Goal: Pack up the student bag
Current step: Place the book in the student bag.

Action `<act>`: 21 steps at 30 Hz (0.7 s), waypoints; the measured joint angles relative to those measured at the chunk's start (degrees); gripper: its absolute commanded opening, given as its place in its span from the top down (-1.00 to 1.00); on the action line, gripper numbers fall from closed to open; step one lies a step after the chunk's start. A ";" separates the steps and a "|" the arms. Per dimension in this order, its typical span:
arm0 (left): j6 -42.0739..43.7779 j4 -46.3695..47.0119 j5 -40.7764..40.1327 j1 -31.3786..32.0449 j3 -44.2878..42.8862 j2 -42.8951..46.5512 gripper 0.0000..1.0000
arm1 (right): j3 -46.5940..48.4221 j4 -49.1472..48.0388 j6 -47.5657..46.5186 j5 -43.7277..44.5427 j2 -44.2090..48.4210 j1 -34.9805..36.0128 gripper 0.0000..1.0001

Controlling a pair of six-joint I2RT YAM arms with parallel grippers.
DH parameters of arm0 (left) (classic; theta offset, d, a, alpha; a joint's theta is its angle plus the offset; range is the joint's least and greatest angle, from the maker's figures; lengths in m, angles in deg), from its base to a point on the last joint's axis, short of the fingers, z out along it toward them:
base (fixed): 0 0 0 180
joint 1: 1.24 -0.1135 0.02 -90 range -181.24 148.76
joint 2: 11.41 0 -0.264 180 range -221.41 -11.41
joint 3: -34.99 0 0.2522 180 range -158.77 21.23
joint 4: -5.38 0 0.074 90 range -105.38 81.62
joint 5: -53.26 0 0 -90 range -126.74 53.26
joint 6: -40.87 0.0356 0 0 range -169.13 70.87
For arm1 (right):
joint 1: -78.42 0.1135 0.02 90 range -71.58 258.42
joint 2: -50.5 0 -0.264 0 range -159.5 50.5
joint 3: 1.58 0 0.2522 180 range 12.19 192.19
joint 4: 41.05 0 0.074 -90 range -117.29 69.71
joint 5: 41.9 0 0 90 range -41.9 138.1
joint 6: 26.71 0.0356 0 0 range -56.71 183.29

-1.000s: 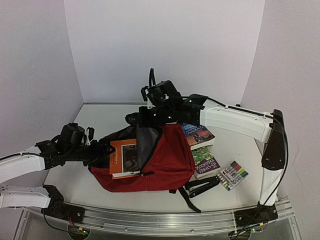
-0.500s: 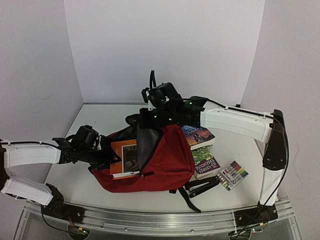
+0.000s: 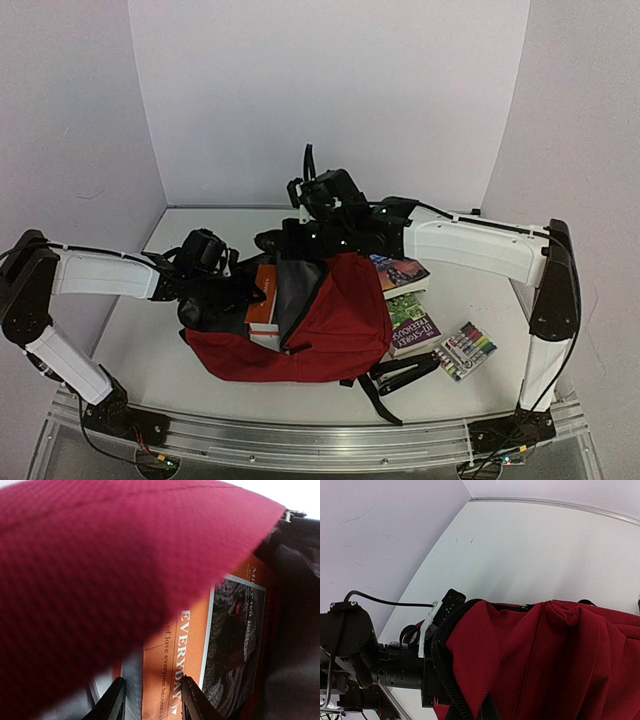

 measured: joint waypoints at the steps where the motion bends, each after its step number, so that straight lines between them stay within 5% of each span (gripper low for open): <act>1: 0.00 0.03 0.00 0.00 -0.03 -0.11 0.26 | -0.38 -0.29 0.10 0.03 0.02 0.00 1.00; 8: 0.06 -1.60 -0.97 0.12 0.79 3.00 -0.05 | -3.25 -1.73 1.63 3.13 0.51 0.00 1.00; 17: -1.26 -11.07 -6.71 0.33 5.94 24.99 -0.55 | -12.15 -2.99 5.47 5.69 4.02 -3.11 0.99; 21: -2.03 -15.65 -7.75 0.31 6.46 31.05 -0.68 | -14.88 -3.51 6.38 5.25 4.02 -4.71 0.83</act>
